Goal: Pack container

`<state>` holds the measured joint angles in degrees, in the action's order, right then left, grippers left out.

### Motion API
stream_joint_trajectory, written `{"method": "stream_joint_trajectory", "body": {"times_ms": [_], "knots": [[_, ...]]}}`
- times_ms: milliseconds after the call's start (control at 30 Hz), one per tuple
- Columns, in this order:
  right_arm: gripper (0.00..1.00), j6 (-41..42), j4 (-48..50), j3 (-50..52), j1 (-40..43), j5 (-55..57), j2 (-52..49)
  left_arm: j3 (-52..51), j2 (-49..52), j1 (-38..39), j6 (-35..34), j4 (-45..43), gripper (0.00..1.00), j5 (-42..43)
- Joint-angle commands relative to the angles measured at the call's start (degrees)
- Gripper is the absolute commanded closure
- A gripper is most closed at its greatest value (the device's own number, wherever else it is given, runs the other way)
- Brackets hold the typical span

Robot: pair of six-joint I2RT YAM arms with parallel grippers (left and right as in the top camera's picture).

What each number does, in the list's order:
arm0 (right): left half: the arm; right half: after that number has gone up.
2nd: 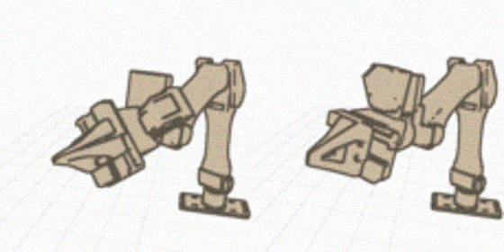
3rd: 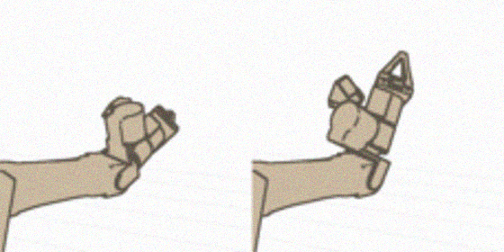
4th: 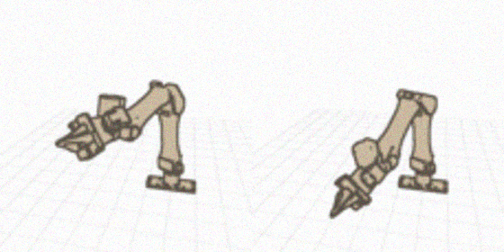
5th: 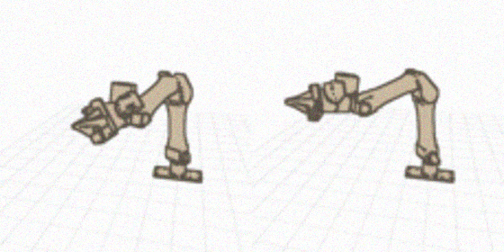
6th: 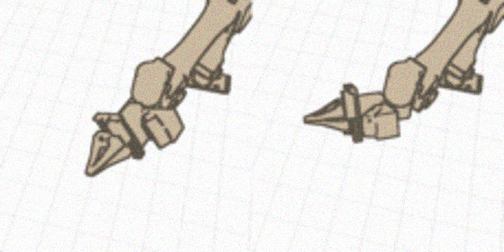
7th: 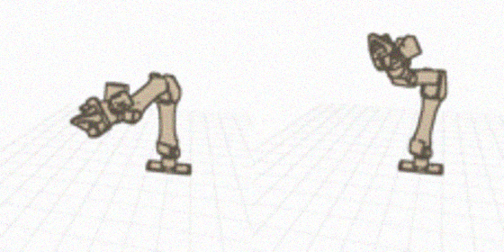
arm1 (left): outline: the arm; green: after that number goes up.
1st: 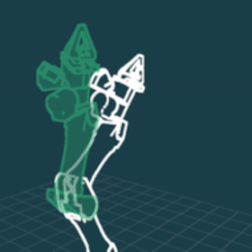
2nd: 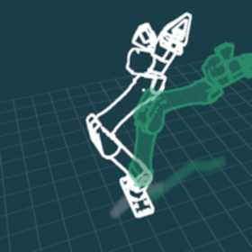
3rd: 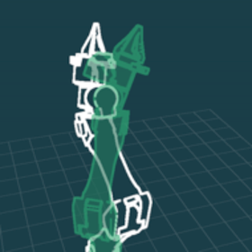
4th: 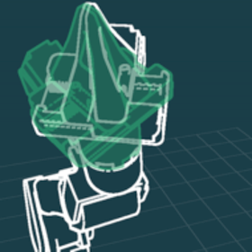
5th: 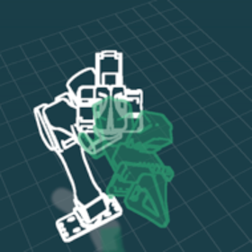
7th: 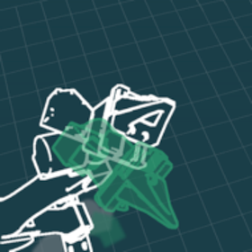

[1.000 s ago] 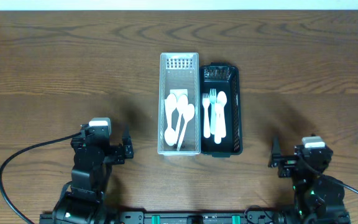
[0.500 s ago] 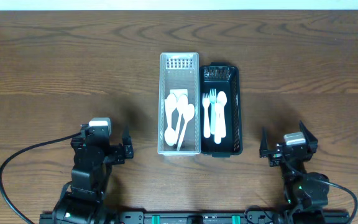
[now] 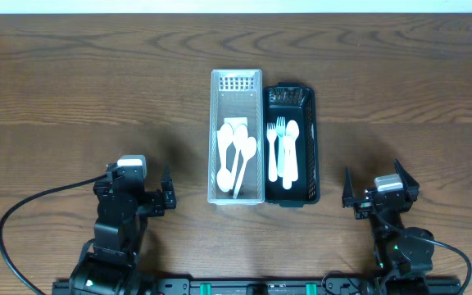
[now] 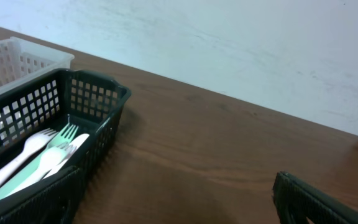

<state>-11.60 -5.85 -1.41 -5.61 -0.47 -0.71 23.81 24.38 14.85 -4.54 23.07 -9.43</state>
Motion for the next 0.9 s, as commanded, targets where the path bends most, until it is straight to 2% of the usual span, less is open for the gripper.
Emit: {"method": "stream_joint_trajectory", "body": {"times_ms": [0,500,700,867], "knots": [[0.01,-0.2,0.0,0.3,-0.6,-0.4,0.3,0.2,-0.1,0.2,-0.5,0.1,0.02,-0.7],[0.01,-0.2,0.0,0.3,-0.6,-0.4,0.3,0.2,-1.1,-0.1,-0.4,0.4,0.02,-0.7],[0.01,-0.2,0.0,0.3,-0.6,-0.4,0.3,-0.6,-8.2,-7.3,-0.5,8.3,0.02,4.5],[0.01,-0.2,0.0,0.3,-0.6,-0.4,0.3,-5.5,-14.3,-11.4,2.3,4.9,0.02,4.5]]}}
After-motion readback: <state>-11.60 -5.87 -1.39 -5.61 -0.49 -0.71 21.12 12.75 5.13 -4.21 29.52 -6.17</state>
